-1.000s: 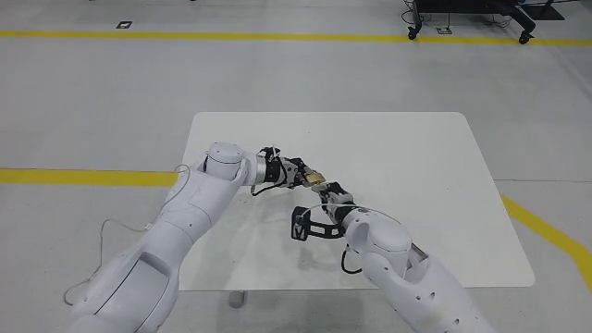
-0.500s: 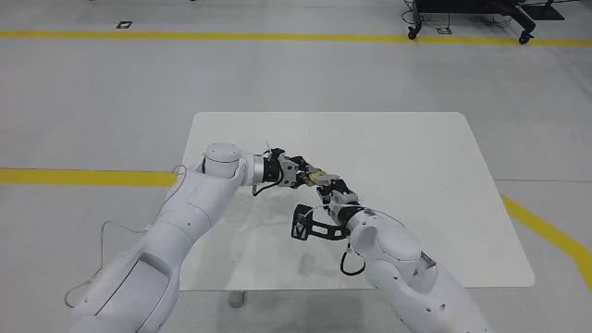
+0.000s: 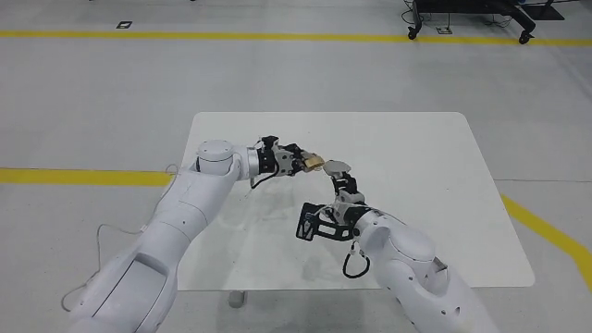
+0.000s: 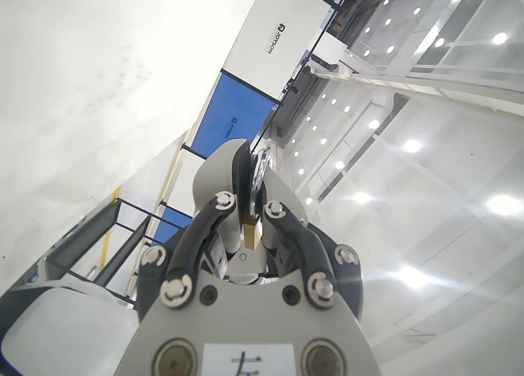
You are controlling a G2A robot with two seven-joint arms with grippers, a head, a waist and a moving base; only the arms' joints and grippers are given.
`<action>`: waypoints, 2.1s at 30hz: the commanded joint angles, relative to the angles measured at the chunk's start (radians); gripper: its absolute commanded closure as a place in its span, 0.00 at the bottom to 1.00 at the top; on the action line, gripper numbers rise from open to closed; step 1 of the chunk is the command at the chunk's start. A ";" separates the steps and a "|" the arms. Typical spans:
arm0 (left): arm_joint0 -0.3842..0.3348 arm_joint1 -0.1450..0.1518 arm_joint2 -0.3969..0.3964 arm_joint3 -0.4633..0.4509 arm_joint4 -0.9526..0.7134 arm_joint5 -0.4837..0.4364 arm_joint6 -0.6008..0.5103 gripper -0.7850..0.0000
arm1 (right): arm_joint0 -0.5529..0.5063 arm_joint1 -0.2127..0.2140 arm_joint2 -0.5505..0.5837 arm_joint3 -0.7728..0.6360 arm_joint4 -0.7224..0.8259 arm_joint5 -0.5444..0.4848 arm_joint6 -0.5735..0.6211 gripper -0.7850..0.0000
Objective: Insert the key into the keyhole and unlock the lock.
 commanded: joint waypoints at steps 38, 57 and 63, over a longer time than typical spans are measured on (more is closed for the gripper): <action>0.113 0.049 -0.090 -0.241 0.192 -0.219 0.061 1.00 | 0.331 0.036 0.129 0.644 0.975 -0.504 -0.507 1.00; 0.118 0.043 -0.112 -0.227 0.145 -0.201 0.086 1.00 | 0.171 0.064 0.193 0.394 0.695 -0.236 -0.540 0.79; 0.122 0.042 -0.115 -0.230 0.148 -0.191 0.109 1.00 | 0.056 0.061 0.151 0.221 0.441 0.073 -0.440 0.73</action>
